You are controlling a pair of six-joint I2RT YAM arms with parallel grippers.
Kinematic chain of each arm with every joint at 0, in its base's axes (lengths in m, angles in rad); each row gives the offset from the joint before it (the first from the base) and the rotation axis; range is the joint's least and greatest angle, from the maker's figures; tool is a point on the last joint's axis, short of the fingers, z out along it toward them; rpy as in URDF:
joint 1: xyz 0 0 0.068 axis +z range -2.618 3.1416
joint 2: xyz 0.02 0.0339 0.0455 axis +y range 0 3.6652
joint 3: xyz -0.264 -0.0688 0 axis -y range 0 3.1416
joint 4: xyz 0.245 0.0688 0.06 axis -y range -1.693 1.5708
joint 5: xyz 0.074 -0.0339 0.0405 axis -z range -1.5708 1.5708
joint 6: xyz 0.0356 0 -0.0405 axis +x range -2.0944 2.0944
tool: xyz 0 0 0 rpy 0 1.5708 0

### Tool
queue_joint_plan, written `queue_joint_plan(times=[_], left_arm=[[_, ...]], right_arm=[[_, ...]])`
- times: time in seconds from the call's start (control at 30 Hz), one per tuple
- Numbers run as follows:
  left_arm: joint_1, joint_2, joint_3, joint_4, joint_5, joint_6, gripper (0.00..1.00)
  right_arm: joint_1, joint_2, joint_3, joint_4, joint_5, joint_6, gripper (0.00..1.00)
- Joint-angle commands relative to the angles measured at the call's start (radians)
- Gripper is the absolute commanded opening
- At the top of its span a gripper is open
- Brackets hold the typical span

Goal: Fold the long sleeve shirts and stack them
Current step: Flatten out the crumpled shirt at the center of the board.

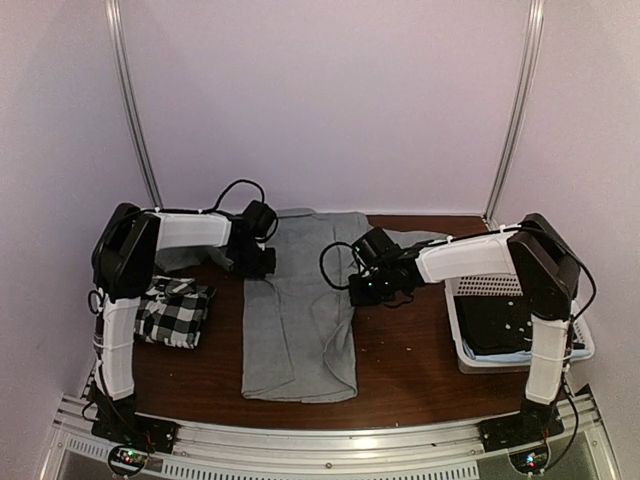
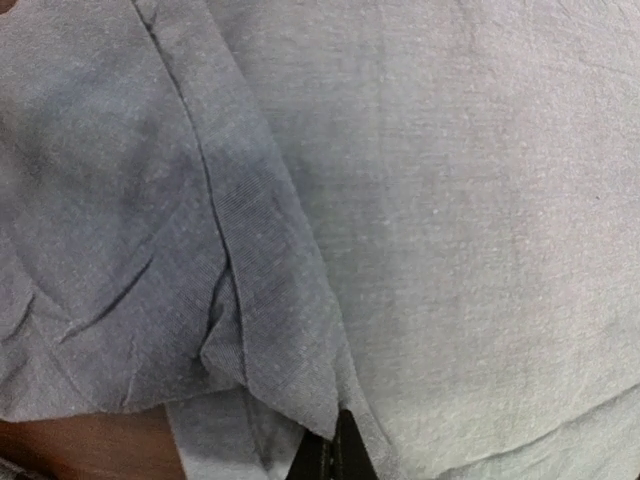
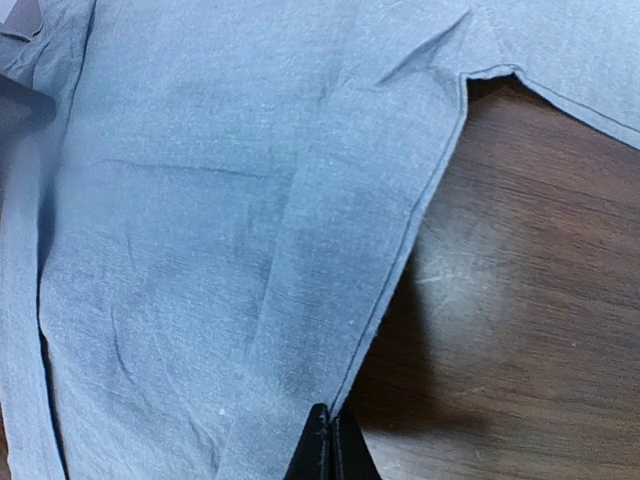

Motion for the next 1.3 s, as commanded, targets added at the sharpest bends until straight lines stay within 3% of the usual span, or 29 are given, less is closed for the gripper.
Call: queue_joint_plan(times=[0.0,0.43,0.7,0.83,1.27], left_arm=[[0.04,-0.14,-0.092,-0.01,-0.037,0.024,0.0],[0.211,-0.366,-0.393,0.023,0.006,0.085,0.0],[0.255,-0.356,-0.392,0.014,0.029,0.118,0.0],[0.256,-0.338,-0.377,0.012,0.037,0.132,0.08],[0.256,-0.275,-0.246,-0.017,0.022,0.158,0.08]], right_arm=[[-0.04,-0.098,-0.084,0.005,0.025,-0.006,0.0],[-0.108,-0.177,-0.214,-0.013,0.044,-0.04,0.0],[-0.11,-0.176,-0.224,-0.025,0.031,-0.047,0.0],[-0.107,-0.191,-0.245,-0.017,0.001,-0.044,0.01],[-0.032,-0.214,-0.302,0.006,-0.05,-0.004,0.03]])
